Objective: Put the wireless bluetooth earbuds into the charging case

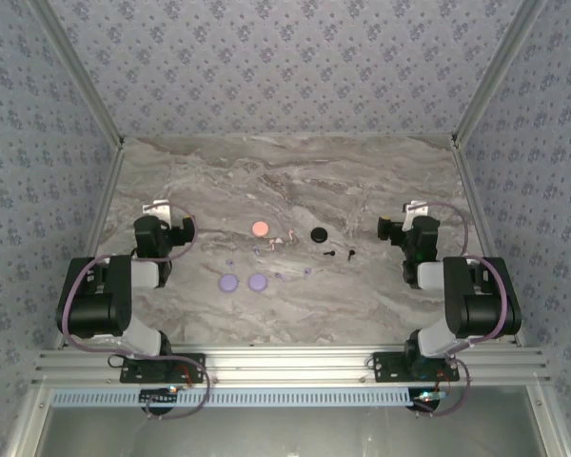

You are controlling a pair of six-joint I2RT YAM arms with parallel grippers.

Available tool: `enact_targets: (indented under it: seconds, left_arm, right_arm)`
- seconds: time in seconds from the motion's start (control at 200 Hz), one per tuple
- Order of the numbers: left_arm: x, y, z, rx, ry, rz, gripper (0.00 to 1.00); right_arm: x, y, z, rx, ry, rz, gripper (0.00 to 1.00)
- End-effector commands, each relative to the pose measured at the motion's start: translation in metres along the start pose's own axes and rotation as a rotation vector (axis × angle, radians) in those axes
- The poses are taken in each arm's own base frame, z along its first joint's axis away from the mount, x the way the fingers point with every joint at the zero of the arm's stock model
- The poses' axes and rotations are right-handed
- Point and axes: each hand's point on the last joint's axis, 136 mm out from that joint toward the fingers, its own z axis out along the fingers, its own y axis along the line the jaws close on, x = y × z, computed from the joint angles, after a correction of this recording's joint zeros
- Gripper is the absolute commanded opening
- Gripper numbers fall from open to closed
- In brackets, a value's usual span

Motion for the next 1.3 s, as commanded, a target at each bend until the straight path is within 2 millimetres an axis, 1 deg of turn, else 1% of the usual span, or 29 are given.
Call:
enact_targets:
  seconds: [0.0, 0.77, 1.119, 1.139, 1.174, 1.209, 1.239, 1.294]
  left_arm:
    - [-0.009, -0.001, 0.002, -0.001, -0.019, -0.005, 0.99]
    - [-0.009, -0.001, 0.002, -0.001, -0.020, -0.005, 0.99]
    - [-0.009, -0.002, 0.002, 0.002, -0.021, -0.006, 0.99]
    - [-0.009, 0.000, 0.002, -0.009, -0.022, -0.010, 0.99]
    - [-0.011, 0.004, 0.001, -0.032, -0.021, -0.019, 0.99]
    - [-0.016, 0.008, -0.002, -0.056, -0.028, -0.030, 0.99]
    - [-0.022, 0.008, -0.006, -0.063, -0.032, -0.025, 0.99]
    - [-0.035, 0.008, -0.017, -0.089, -0.037, -0.011, 0.99]
  right_arm:
    - [-0.008, -0.001, 0.002, -0.001, -0.022, -0.011, 1.00]
    - [-0.009, -0.001, 0.002, -0.001, -0.023, -0.009, 1.00]
    - [-0.008, -0.002, 0.002, -0.038, -0.022, 0.018, 1.00]
    - [-0.009, -0.002, 0.002, -0.038, -0.024, 0.018, 1.00]
    - [-0.009, -0.002, 0.001, -0.039, -0.026, 0.018, 1.00]
    - [-0.010, -0.002, 0.001, -0.041, -0.029, 0.017, 1.00]
    - [-0.012, -0.001, 0.001, -0.044, -0.022, 0.016, 1.00]
    - [-0.022, -0.002, -0.001, -0.048, 0.003, 0.022, 1.00]
